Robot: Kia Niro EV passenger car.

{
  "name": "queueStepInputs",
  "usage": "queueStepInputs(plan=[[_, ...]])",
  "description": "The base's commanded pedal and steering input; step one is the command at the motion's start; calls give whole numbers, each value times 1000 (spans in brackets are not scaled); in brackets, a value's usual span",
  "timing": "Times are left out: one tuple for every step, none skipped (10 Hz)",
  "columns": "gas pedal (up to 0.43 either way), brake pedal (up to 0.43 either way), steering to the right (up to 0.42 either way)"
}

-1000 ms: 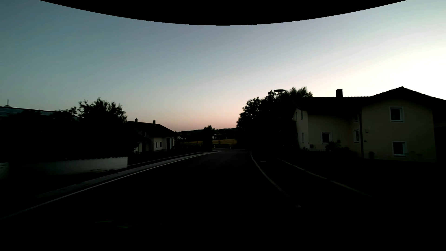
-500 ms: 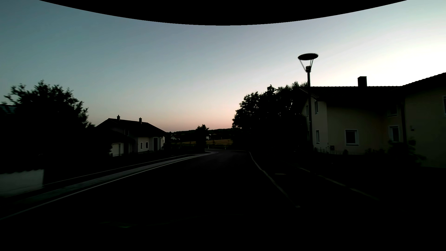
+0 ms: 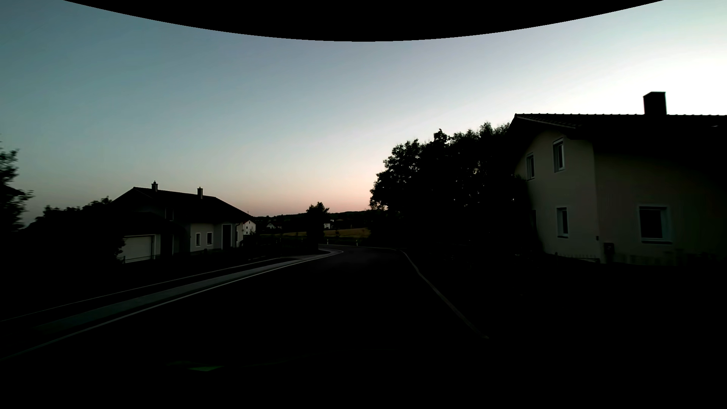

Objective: Follow the waypoints while adhering to traffic rules and regulations

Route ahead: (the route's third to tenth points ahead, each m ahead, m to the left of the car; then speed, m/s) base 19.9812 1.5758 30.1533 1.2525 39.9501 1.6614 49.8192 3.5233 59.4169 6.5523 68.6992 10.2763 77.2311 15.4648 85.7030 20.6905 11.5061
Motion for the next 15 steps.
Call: queueStepInputs(plan=[[79, 0, 24], [79, 0, 24], [79, 0, 24], [79, 0, 23], [79, 0, 23], [79, 0, 22], [79, 0, 20], [79, 0, 19], [79, 0, 14], [79, 0, 8], [79, 0, 6], [67, 0, 6], [59, 0, 6], [39, 0, 6], [39, 0, 5]])
